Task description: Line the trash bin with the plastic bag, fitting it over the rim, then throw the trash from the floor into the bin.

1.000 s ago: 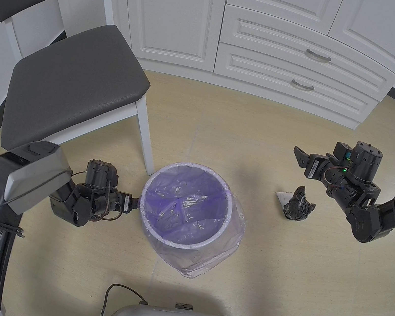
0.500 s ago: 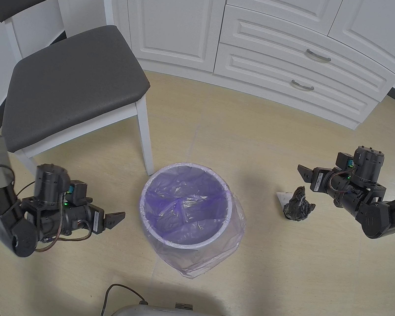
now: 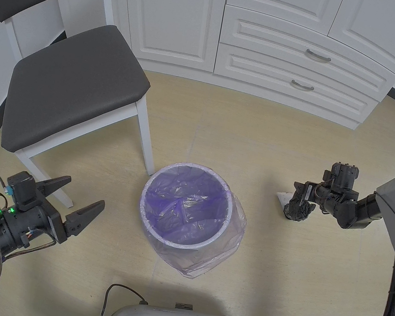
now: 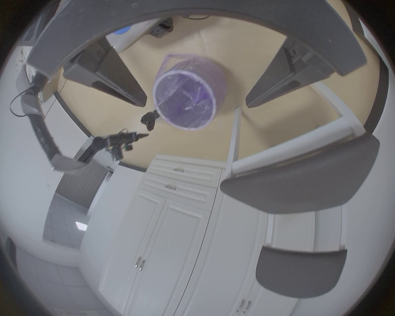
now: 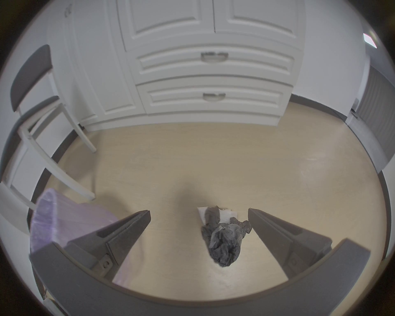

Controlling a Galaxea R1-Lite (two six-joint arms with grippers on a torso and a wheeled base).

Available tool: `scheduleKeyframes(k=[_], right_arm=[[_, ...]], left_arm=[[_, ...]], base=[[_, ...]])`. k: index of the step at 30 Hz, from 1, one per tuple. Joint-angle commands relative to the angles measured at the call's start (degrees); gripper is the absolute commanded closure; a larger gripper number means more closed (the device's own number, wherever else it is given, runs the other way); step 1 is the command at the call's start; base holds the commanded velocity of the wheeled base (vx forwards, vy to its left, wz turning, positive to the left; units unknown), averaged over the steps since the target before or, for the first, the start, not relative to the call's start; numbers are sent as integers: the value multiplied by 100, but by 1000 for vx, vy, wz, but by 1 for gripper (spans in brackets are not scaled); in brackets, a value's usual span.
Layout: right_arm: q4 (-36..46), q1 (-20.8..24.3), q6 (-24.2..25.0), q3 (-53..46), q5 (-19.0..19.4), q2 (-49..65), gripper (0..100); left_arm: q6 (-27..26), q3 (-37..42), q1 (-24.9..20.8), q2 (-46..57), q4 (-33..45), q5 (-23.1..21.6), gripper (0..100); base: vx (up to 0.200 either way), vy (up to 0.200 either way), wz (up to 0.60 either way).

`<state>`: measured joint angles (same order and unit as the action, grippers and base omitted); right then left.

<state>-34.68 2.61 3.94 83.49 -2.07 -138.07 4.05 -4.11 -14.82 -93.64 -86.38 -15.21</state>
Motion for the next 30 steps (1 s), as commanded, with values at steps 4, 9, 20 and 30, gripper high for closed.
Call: scheduleKeyframes(k=[4, 9, 20, 30], right_arm=[[76, -243, 397, 1450, -197, -1732, 0], [102, -270, 450, 1951, -197, -2365, 0], [102, -296, 450, 2347, -188, -2831, 0], [111, -314, 635, 2655, -197, -3015, 100]], left_arm=[[114, 253, -223, 1453, -142, -87, 0], [105, 261, -311, 1831, -142, -96, 0], [114, 94, -328, 1700, -142, -96, 0], [105, 103, -328, 1717, -142, -96, 0]], base=[[0, 0, 0], [0, 0, 0], [0, 0, 0], [0, 0, 0]])
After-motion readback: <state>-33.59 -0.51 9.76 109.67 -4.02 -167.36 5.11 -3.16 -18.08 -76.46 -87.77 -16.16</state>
